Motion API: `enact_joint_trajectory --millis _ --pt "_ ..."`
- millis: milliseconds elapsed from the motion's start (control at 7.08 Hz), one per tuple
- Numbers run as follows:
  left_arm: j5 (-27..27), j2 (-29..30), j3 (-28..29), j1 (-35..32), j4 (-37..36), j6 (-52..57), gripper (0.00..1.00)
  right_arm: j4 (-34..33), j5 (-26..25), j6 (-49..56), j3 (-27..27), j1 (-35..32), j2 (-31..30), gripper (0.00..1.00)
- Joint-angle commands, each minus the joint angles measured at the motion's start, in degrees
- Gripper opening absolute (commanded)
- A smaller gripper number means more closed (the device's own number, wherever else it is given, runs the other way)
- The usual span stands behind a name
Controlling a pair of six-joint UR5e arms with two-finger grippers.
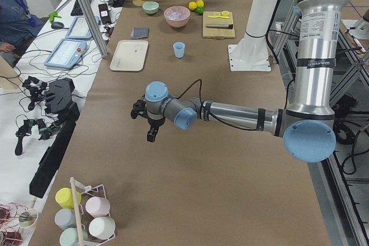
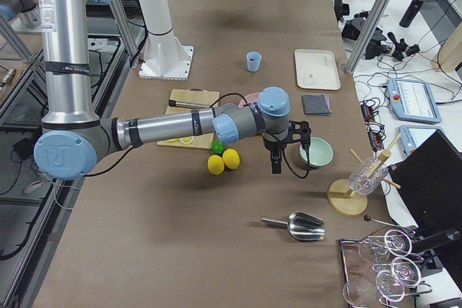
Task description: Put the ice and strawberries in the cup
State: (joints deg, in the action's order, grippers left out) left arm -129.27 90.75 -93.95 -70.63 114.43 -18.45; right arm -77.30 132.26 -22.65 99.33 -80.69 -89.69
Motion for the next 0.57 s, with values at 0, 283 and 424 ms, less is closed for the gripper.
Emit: enact_joint_trajectory --millis 0,283,424 --pt "-0.8 0.3 -0.4 0.0 0.1 0.0 0.97 0.1 0.3 0.0 0.3 -0.1 -1.6 1.00" --pt "-1.9 0.7 -0.2 0.0 0.0 0.0 0.97 0.0 0.4 -0.3 0.4 -0.1 -1.6 1.00" --pt "-2.0 0.9 -0.2 0.0 0.0 -0.1 0.97 0.1 0.4 -0.4 0.3 -0.1 -1.6 1.00"
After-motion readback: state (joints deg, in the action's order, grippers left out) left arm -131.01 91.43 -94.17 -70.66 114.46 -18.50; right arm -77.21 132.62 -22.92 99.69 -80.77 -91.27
